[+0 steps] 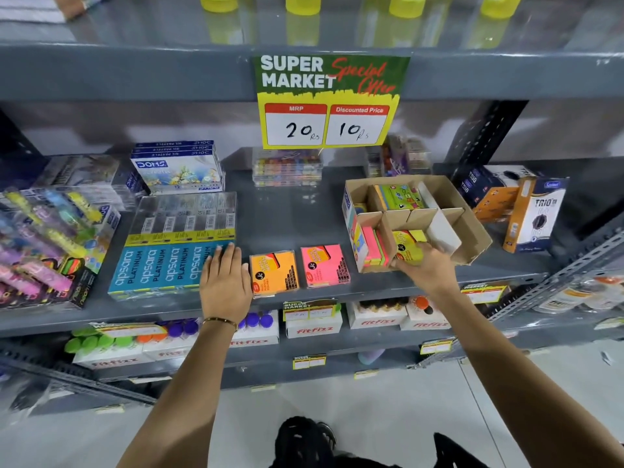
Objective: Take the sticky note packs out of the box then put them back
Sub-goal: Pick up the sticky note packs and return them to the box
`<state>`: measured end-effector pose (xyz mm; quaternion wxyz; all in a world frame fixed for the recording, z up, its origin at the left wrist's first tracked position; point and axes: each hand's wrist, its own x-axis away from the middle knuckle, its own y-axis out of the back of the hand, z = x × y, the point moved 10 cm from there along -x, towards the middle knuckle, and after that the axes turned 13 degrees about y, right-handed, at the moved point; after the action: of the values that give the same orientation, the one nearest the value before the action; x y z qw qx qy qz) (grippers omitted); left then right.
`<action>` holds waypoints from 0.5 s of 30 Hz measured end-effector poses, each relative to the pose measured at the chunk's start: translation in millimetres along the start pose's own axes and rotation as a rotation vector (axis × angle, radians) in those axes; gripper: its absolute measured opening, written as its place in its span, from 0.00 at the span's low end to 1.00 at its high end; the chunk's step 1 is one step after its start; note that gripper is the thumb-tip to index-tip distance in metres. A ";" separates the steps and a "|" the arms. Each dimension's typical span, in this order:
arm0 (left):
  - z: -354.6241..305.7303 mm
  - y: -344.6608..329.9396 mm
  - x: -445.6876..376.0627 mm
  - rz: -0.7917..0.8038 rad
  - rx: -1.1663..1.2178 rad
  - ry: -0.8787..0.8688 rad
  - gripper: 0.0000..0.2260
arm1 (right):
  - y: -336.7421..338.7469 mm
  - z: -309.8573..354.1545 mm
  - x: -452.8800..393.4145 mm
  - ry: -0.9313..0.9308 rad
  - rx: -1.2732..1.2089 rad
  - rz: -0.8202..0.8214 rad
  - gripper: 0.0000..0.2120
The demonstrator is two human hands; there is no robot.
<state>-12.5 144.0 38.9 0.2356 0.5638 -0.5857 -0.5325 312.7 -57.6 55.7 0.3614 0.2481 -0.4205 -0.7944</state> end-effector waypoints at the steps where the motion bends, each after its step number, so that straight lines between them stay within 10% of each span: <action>1: 0.0 0.0 0.0 0.004 0.000 0.001 0.22 | 5.2 4.5 2.5 0.007 -0.029 -0.021 0.26; 7: -1.6 2.8 0.0 0.027 0.010 0.005 0.22 | 37.9 75.6 35.5 0.168 -0.154 -0.371 0.11; 15: 16.8 12.3 3.8 0.049 0.015 0.053 0.23 | -105.6 213.5 46.7 0.365 -0.092 0.171 0.27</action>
<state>-33.2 144.1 43.2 0.2598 0.5650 -0.5968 -0.5070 96.3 50.9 73.7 0.5085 0.3347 -0.3309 -0.7211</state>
